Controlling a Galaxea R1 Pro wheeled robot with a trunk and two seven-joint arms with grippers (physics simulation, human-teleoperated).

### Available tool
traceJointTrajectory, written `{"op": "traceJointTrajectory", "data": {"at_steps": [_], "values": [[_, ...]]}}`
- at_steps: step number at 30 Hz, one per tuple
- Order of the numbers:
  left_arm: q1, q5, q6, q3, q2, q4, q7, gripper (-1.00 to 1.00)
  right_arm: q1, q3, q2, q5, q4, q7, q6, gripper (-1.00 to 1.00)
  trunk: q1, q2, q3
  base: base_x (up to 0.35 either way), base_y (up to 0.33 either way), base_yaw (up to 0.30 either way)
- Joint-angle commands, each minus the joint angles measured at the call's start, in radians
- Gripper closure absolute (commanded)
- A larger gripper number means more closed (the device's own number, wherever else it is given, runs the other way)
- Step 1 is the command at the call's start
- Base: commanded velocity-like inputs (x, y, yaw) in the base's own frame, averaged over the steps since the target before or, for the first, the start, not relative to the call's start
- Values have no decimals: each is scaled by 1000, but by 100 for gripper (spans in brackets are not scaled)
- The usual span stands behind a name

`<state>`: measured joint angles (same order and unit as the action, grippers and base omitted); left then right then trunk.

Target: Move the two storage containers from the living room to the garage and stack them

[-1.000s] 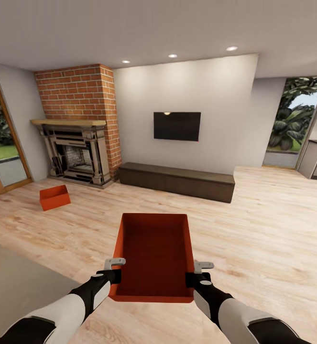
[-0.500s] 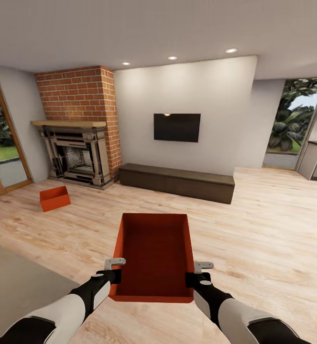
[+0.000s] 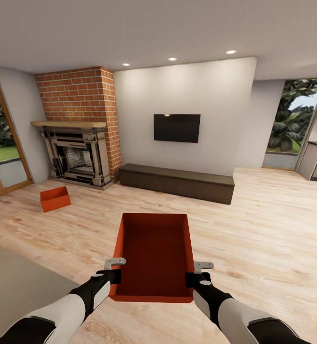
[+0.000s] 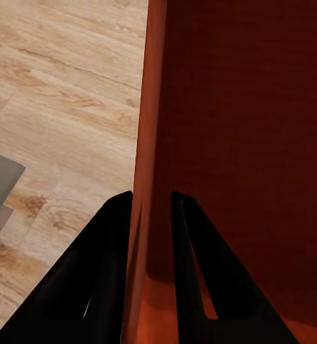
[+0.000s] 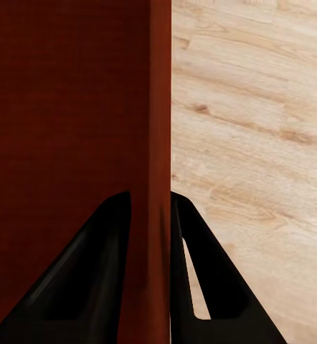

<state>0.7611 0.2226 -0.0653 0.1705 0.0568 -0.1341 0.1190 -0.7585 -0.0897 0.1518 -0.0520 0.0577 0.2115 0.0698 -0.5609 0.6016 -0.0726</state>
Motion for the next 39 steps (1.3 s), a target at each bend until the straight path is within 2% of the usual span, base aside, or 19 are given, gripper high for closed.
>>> {"op": "traceJointTrajectory", "data": {"at_steps": [1,39], "values": [[1,-14,5,-22,0,-5,17,100,-1,-8,0,-20,-6,11,6,100,0,1,-2,0,0,0],[1,-14,5,-23,0,-8,17,100,0,-8,0,-20,-6,11,7,100,0,1,55,0,0,0]]}}
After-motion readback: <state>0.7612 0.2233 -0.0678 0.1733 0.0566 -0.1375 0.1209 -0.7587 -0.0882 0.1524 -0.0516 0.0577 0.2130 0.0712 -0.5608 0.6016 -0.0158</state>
